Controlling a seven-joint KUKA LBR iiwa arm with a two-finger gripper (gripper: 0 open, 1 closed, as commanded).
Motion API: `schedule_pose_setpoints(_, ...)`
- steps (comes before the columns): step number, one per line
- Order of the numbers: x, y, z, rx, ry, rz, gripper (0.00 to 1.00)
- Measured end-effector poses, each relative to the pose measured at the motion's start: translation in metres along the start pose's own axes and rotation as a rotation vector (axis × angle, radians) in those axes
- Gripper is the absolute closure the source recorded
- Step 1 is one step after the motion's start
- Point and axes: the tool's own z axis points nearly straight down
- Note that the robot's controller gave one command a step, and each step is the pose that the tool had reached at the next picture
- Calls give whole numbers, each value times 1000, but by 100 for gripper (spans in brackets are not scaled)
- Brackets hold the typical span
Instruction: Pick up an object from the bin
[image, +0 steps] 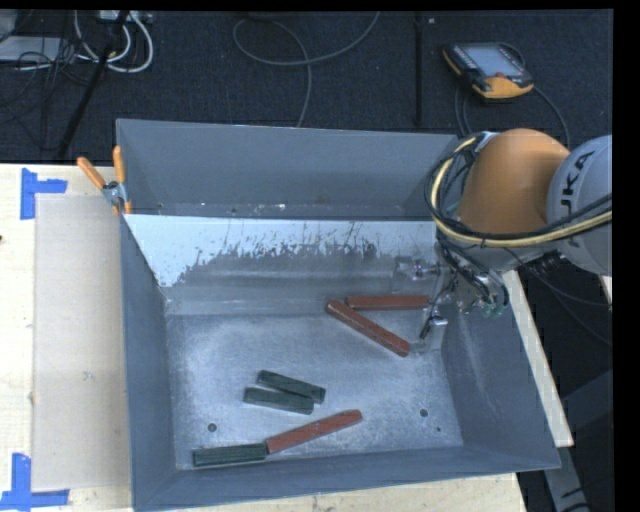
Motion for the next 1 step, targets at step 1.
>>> schedule_pose_setpoints(1, 21, -3, -7, -2, 7, -112, 0)
